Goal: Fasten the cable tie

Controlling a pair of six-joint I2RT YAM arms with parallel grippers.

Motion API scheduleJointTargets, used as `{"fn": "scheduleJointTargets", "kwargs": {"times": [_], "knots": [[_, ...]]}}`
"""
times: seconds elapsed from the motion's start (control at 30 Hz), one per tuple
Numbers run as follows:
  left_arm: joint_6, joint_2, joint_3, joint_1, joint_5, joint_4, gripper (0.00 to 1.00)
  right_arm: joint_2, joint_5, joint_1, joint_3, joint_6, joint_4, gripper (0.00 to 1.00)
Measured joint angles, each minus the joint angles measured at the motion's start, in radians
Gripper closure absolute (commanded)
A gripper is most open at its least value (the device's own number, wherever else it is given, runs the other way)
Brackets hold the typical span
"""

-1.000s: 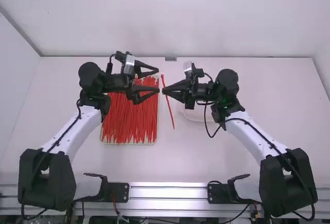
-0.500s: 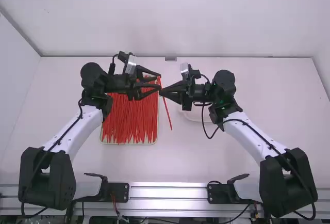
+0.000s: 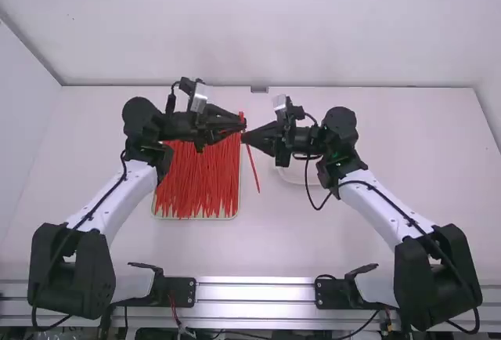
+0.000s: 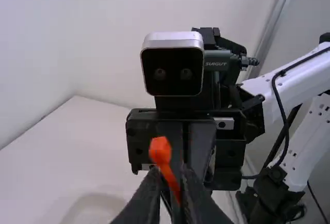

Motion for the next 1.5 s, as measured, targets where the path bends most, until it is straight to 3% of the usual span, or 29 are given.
{"fn": "scheduleJointTargets", "kwargs": {"times": [0.3, 0.37, 0.5, 0.8, 1.0, 1.27, 1.5], "knots": [[-0.045, 0.0, 0.0, 0.0, 0.003, 0.042, 0.98, 0.001, 0.015, 0.0, 0.0, -0.01, 0.007, 1.0], [-0.05, 0.0, 0.0, 0.0, 0.0, 0.042, 0.98, 0.001, 0.013, 0.0, 0.0, -0.014, 0.005, 0.87], [-0.053, 0.0, 0.0, 0.003, -0.003, 0.033, 0.99, 0.001, 0.003, -0.003, 0.0, -0.024, 0.0, 0.83], [-0.082, 0.0, 0.113, 0.018, 0.016, -0.027, 0.99, 0.001, -0.033, -0.037, 0.0, -0.079, -0.135, 0.47], [-0.079, 0.0, 0.246, 0.018, 0.019, -0.212, 0.99, 0.001, -0.034, -0.026, 0.0, -0.153, -0.204, 0.39], [-0.076, 0.0, 0.352, 0.018, 0.012, -0.32, 0.99, 0.001, -0.035, 0.004, 0.0, -0.238, -0.244, 0.38], [-0.076, 0.0, 0.369, 0.018, 0.011, -0.358, 0.99, 0.002, -0.037, 0.003, 0.0, -0.256, -0.264, 0.51]]}}
